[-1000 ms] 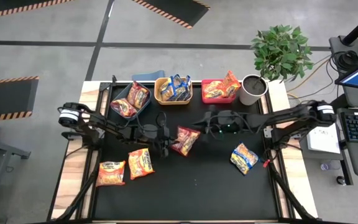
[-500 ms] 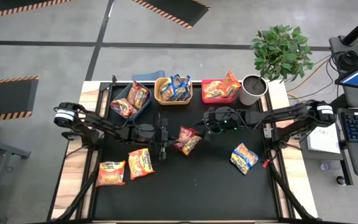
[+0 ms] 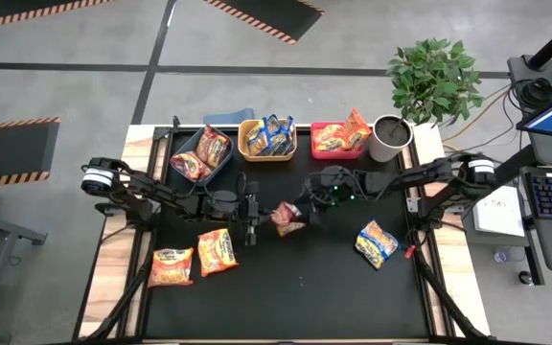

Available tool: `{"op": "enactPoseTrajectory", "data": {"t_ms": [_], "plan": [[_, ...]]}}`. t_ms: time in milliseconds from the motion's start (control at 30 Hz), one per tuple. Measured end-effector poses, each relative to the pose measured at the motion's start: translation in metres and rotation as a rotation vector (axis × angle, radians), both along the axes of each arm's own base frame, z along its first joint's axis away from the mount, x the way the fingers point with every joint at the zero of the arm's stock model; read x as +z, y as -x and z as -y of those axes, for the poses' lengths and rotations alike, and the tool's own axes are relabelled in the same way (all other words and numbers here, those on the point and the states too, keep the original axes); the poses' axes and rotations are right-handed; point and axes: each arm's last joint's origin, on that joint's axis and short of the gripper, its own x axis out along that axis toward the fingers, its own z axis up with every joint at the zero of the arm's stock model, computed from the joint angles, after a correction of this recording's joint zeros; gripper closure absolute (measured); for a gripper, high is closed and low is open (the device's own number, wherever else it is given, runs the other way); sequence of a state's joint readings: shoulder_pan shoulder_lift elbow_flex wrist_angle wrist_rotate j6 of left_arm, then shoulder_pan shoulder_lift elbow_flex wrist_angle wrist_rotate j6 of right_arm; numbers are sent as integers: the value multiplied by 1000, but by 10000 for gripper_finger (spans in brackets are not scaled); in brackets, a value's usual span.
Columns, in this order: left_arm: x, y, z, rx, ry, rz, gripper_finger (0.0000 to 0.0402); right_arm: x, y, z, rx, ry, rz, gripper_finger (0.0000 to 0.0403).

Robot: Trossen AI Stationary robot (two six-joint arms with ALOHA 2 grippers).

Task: Sort Maruchan noodles
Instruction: Put the red noodle pack into the blue bin

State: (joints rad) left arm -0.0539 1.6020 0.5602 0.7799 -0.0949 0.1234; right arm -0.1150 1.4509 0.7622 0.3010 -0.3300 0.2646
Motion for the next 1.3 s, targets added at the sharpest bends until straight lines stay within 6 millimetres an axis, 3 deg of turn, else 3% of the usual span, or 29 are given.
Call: {"op": "enactPoseTrajectory", "data": {"t_ms": [200,400,567,800,1033,1300], "plan": [[-1,0,0,5,3,-6,402,-5,-8,0,21,-4,43,171],[-3,1,0,24,36,-21,398,-8,-9,1,14,0,41,264],[-2,2,-1,54,67,-35,371,-6,-8,1,13,7,45,324],[12,11,-2,47,46,-55,299,-3,-8,2,2,7,62,333],[42,33,-3,31,-10,-79,217,2,-7,9,-48,-38,83,345],[74,68,-7,60,-101,-80,176,5,-8,16,-108,-79,105,346]]}}
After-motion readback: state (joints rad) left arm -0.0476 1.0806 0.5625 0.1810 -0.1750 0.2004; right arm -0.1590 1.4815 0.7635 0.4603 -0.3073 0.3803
